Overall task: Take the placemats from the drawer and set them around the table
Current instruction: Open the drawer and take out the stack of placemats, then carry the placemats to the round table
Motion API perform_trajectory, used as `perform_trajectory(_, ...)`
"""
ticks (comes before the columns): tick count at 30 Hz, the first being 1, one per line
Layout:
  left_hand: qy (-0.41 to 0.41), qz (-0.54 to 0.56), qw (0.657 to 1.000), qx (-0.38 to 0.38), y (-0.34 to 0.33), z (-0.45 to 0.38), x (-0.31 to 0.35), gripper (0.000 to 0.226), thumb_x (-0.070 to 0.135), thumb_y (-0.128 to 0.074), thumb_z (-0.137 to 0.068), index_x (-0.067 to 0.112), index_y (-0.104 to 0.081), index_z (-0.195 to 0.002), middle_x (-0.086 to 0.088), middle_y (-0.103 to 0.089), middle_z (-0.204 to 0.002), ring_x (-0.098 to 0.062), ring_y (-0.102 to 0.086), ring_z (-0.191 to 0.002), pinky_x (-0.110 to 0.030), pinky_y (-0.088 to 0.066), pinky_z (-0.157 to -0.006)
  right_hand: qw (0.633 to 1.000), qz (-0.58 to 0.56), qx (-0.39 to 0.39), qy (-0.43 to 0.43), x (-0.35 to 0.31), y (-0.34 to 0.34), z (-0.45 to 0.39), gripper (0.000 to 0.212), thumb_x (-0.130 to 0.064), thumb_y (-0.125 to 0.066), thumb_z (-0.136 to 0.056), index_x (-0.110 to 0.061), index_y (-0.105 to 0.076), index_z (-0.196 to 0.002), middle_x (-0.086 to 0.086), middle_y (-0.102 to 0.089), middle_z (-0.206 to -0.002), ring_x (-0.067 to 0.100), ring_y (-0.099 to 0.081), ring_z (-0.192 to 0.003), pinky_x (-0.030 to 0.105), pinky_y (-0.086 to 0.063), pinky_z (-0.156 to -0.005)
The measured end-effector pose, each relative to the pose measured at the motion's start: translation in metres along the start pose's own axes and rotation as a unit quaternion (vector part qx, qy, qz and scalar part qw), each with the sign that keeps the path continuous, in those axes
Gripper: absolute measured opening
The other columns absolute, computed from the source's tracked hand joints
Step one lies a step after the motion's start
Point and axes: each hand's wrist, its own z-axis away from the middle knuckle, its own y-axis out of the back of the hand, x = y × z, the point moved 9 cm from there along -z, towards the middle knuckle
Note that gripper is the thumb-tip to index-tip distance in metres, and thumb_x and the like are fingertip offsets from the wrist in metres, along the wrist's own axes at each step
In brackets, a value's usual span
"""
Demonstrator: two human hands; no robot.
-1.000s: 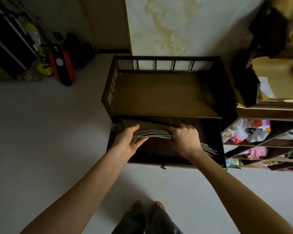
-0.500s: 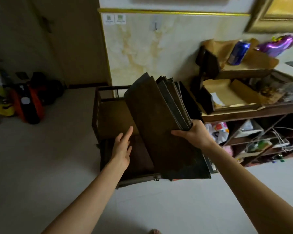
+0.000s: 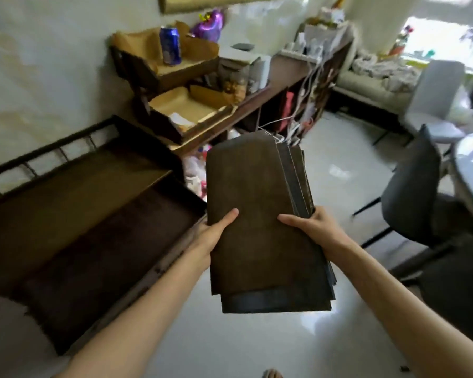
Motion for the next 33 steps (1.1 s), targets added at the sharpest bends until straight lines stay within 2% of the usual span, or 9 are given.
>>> perform_trajectory(3,0.016,-0.054,0.997,-0.059,-0.096,-0.008,-0.010,0.069,0.046,-0.090,-0.051,0.012,-0.070,-0.108,-0.006,-0.075,-0.098,-0.024,-0.073,-0.089,-0.038,-0.057,-0.085,0.995,-0.041,0.089,-0.005,0.026,0.091,0.019,0.024,-0.025,-0.081,-0.072,-0.012,-0.068,-0.087,0.009,-0.074,-0.080,0.020,-0.072,-0.069,0.029,-0.059,-0.059)
perform_trajectory(6,0.018,-0.112,0.986,-0.124,-0.200,-0.012,-0.021,0.094,0.057,-0.092,-0.033,0.013,-0.068,-0.112,-0.006,-0.074,-0.101,-0.026,-0.072,-0.090,-0.041,-0.057,-0.087,0.981,-0.098,0.170,-0.007,0.059,0.184,0.038,0.029,-0.025,-0.081,-0.072,-0.013,-0.070,-0.097,0.007,-0.076,-0.087,0.020,-0.074,-0.078,0.034,-0.060,-0.072)
perform_trajectory(8,0.010,-0.156,0.974,-0.164,-0.270,-0.014,-0.035,0.104,0.063,-0.090,-0.032,0.012,-0.063,-0.119,-0.006,-0.072,-0.108,-0.027,-0.070,-0.095,-0.046,-0.055,-0.091,0.967,-0.123,0.223,-0.007,0.080,0.243,0.053,0.030,-0.023,-0.081,-0.073,-0.013,-0.070,-0.099,0.006,-0.075,-0.090,0.019,-0.073,-0.082,0.036,-0.060,-0.077)
perform_trajectory(12,0.004,-0.222,0.948,-0.228,-0.399,-0.011,-0.068,0.074,0.057,-0.082,-0.060,0.013,-0.058,-0.115,-0.003,-0.066,-0.112,-0.025,-0.066,-0.096,-0.038,-0.054,-0.088,0.943,-0.158,0.294,-0.008,0.110,0.352,0.077,0.023,-0.018,-0.078,-0.076,-0.010,-0.070,-0.096,0.008,-0.075,-0.089,0.019,-0.073,-0.080,0.032,-0.061,-0.072)
perform_trajectory(15,0.004,-0.260,0.931,-0.257,-0.477,-0.014,-0.092,0.097,0.065,-0.084,-0.045,0.010,-0.061,-0.121,-0.005,-0.069,-0.112,-0.025,-0.068,-0.097,-0.042,-0.056,-0.090,0.931,-0.172,0.323,-0.001,0.128,0.421,0.086,0.017,-0.018,-0.076,-0.078,-0.012,-0.070,-0.092,0.008,-0.075,-0.090,0.018,-0.073,-0.080,0.028,-0.060,-0.068)
perform_trajectory(17,0.012,-0.274,0.920,-0.282,-0.521,-0.019,-0.103,0.101,0.067,-0.084,-0.041,0.010,-0.062,-0.122,-0.005,-0.070,-0.110,-0.024,-0.069,-0.096,-0.041,-0.057,-0.088,0.921,-0.176,0.347,0.001,0.137,0.460,0.087,0.021,-0.020,-0.077,-0.078,-0.013,-0.070,-0.096,0.005,-0.075,-0.090,0.016,-0.073,-0.080,0.026,-0.059,-0.068)
perform_trajectory(24,0.039,-0.321,0.864,-0.387,-0.681,-0.038,-0.133,0.060,0.049,-0.078,-0.072,0.013,-0.062,-0.117,-0.005,-0.073,-0.100,-0.019,-0.072,-0.086,-0.026,-0.057,-0.063,0.870,-0.221,0.441,-0.019,0.185,0.587,0.079,0.030,-0.027,-0.077,-0.078,-0.006,-0.069,-0.099,0.006,-0.074,-0.092,0.018,-0.072,-0.084,0.027,-0.057,-0.067)
perform_trajectory(29,0.035,-0.380,0.806,-0.452,-0.797,-0.041,-0.169,0.058,0.050,-0.079,-0.071,0.013,-0.065,-0.112,-0.004,-0.073,-0.102,-0.020,-0.071,-0.091,-0.031,-0.057,-0.075,0.811,-0.256,0.524,-0.046,0.222,0.660,0.094,0.030,-0.027,-0.076,-0.078,-0.007,-0.070,-0.099,0.004,-0.074,-0.092,0.015,-0.071,-0.084,0.024,-0.058,-0.068)
perform_trajectory(33,0.056,-0.438,0.738,-0.511,-0.881,-0.009,-0.212,0.063,0.055,-0.081,-0.065,0.012,-0.069,-0.110,-0.003,-0.075,-0.100,-0.022,-0.071,-0.093,-0.036,-0.056,-0.088,0.757,-0.292,0.582,-0.053,0.249,0.711,0.137,0.021,-0.027,-0.076,-0.078,-0.010,-0.071,-0.090,0.003,-0.075,-0.087,0.015,-0.072,-0.078,0.025,-0.057,-0.066)
